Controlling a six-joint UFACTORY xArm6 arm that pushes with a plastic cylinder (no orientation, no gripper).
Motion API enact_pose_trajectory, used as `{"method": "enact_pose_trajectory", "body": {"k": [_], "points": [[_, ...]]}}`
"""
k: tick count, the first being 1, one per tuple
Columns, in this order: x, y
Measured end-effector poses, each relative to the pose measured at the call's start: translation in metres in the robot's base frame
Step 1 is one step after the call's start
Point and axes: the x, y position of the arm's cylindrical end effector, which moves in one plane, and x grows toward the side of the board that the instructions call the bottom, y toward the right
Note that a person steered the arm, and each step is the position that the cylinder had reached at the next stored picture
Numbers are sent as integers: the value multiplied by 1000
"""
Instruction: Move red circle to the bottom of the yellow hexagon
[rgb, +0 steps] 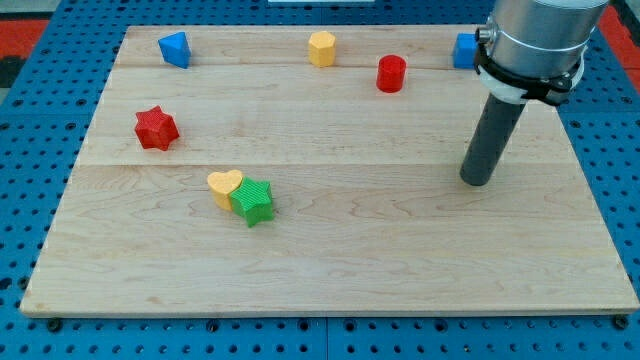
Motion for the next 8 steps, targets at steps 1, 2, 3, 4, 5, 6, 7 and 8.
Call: {"method": "enact_pose_trajectory", "body": {"k": [1,2,3,4,5,6,7,8], "points": [[-12,-1],[-3,-44],[-3,-76],[-3,-76],[-3,-78],[-3,-78],[-36,-67],[-88,-54]]}}
